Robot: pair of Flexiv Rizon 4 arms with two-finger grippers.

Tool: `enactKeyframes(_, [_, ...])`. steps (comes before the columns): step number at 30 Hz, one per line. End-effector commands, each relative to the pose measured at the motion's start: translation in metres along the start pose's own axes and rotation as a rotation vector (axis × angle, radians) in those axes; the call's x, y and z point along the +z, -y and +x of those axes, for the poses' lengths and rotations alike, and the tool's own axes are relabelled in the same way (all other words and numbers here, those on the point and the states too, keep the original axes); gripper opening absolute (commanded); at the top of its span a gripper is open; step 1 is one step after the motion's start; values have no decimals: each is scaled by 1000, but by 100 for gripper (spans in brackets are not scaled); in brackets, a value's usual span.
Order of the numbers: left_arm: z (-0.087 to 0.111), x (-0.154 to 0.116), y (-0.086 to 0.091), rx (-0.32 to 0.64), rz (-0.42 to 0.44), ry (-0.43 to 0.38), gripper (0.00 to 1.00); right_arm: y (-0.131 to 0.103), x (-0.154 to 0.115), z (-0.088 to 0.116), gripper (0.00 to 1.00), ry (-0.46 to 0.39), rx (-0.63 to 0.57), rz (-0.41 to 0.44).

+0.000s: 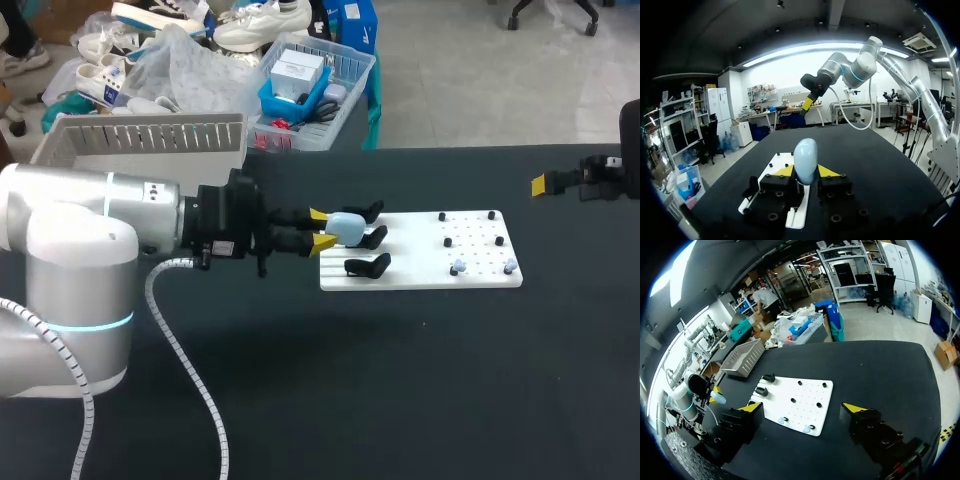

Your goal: Pick up each earbud case from the left stands, insert the matching earbuds, close the lid, and place the case in the box.

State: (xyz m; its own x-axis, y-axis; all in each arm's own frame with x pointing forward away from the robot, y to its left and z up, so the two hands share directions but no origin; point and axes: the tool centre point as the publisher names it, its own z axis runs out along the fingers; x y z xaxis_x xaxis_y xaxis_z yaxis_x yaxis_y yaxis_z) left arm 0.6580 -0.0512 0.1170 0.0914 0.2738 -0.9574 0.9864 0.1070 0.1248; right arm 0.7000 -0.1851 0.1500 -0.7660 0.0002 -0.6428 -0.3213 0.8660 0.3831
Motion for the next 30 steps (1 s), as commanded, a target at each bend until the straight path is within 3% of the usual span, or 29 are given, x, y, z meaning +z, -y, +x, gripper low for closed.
enactKeyframes(1, [-4,-5,7,-6,-37,57,0,0,0,0,100,0,0,0])
enactKeyframes(13, [-13,-6,19,7,-42,128,0,0,0,0,100,0,0,0])
enactKeyframes(18, [-17,-7,27,87,-54,186,0,0,0,0,100,0,0,0])
enactKeyframes(30, [-17,-7,27,87,-54,186,0,0,0,0,100,0,0,0])
